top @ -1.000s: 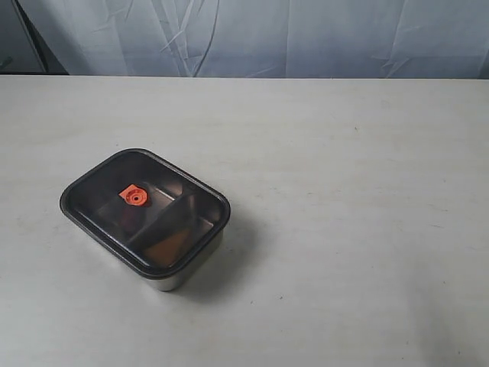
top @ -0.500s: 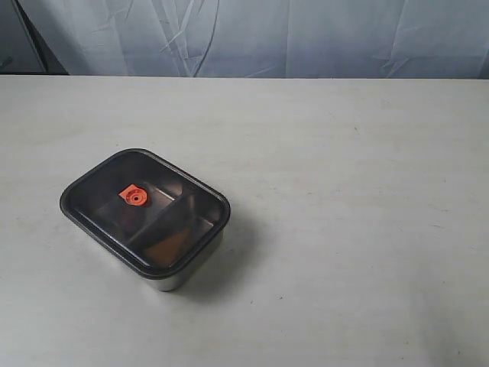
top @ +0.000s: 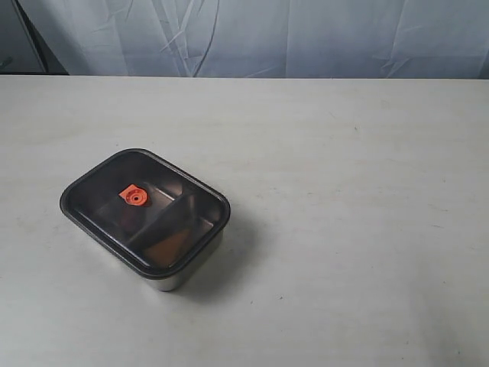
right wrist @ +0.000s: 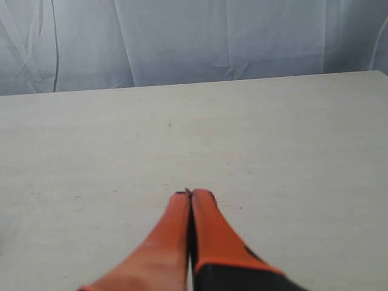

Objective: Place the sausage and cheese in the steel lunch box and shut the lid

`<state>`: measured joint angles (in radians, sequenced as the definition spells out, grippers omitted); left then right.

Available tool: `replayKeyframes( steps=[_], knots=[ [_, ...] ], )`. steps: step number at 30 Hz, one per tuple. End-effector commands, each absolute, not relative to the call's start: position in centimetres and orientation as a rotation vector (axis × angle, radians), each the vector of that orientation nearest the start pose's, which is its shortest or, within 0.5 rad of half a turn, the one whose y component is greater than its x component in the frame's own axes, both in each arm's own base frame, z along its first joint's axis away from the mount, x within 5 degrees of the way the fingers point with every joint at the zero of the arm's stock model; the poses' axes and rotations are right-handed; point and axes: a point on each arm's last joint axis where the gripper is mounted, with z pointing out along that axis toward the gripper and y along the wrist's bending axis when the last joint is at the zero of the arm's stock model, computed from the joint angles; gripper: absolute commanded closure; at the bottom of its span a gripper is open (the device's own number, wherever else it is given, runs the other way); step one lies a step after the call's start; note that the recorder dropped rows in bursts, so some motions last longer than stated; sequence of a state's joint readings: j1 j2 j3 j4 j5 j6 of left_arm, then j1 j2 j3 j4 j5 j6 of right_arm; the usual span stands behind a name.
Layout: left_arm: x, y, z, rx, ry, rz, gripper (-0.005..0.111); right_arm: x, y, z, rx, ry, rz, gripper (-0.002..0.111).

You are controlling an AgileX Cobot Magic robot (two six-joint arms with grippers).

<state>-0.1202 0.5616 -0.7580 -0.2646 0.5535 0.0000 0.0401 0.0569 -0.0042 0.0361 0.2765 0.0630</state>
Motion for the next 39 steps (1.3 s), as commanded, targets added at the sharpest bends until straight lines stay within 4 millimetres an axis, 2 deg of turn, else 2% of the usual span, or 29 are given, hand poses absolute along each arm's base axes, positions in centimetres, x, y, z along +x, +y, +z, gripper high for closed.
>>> replayKeyframes(
  steps=[1, 8, 13, 17, 19, 21, 24, 28, 34, 39],
  knots=[
    [9.9, -2.4, 37.4, 0.003, 1.832, -0.365, 0.107, 5.8, 0.3, 18.5, 0.045, 1.815, 0.096, 0.109],
    [9.9, -2.4, 37.4, 0.003, 1.832, -0.365, 0.107, 5.8, 0.3, 18.5, 0.048, 1.815, 0.1, 0.109],
    [9.9, -2.3, 36.4, 0.01, 1.844, -0.336, 0.107, 5.8, 0.3, 18.5, 0.048, 1.815, 0.1, 0.109],
    [8.5, -1.6, 34.6, 0.067, 1.832, -0.205, 0.107, 5.8, 0.3, 18.5, 0.048, 1.815, 0.1, 0.109],
    [7.5, -1.0, 33.8, 0.116, 1.773, -0.09, 0.107, 5.8, 0.3, 18.5, 0.048, 1.815, 0.1, 0.109],
    [6.5, -0.8, 33.2, 0.134, 1.702, -0.065, 0.107, 5.8, 0.3, 18.5, 0.05, 1.818, 0.102, 0.109],
    [5.1, -0.7, 31.6, 0.127, 1.6, -0.085, 0.107, 5.8, 0.3, 18.5, 0.05, 1.818, 0.102, 0.109],
    [4.3, -0.6, 28.2, 0.069, 1.613, -0.085, 0.107, 5.8, 0.3, 18.5, 0.05, 1.818, 0.102, 0.109],
    [4.5, -0.3, 23.8, -0.031, 1.675, -0.067, 0.107, 5.8, 0.3, 18.5, 0.05, 1.818, 0.102, 0.109],
    [5.0, -0.3, 21.2, -0.042, 1.748, -0.077, 0.107, 5.8, 0.3, 18.5, 0.05, 1.818, 0.102, 0.109]
  ],
)
